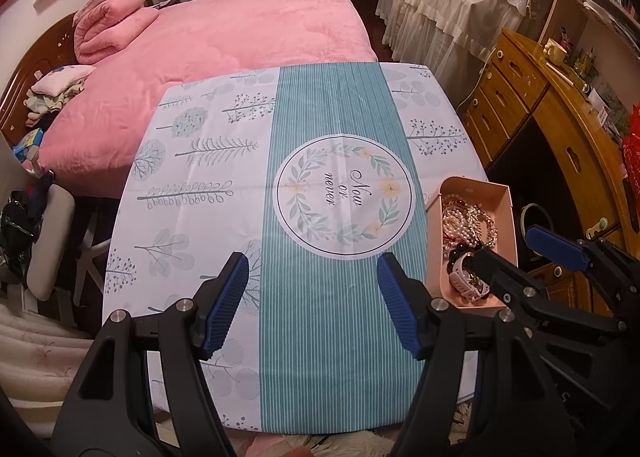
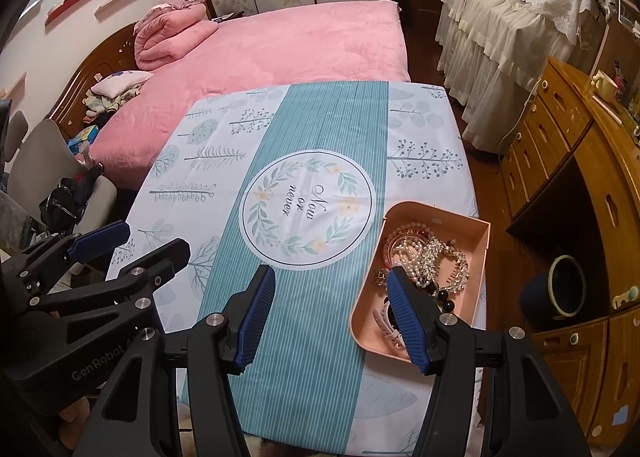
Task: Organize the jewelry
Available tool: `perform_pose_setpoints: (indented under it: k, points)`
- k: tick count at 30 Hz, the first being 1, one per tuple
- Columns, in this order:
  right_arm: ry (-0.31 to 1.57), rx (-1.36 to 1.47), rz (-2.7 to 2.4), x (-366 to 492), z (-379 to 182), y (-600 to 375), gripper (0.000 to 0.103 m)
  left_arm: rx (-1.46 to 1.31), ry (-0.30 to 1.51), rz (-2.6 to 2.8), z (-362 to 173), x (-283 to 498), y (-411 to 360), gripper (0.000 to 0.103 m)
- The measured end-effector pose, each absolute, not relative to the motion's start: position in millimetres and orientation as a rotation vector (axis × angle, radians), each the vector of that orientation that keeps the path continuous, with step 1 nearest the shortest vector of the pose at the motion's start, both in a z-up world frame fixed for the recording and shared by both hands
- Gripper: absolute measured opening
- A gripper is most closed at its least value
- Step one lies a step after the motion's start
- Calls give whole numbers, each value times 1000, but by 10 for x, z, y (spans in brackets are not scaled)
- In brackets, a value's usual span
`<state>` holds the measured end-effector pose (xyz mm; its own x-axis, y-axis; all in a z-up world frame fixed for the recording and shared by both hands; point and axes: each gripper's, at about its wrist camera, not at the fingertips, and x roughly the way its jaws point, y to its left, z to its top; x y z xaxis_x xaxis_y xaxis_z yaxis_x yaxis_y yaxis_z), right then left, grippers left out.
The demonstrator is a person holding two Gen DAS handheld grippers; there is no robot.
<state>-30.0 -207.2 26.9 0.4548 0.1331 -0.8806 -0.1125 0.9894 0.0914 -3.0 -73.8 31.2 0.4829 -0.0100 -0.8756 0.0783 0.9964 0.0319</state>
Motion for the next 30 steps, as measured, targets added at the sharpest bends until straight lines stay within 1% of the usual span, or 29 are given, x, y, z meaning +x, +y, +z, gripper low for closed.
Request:
perform_pose_setpoints:
  k: [30]
  points:
    - [1111, 20, 161, -292, 161, -2077, 59, 51, 1088, -39, 225, -41, -721, 64]
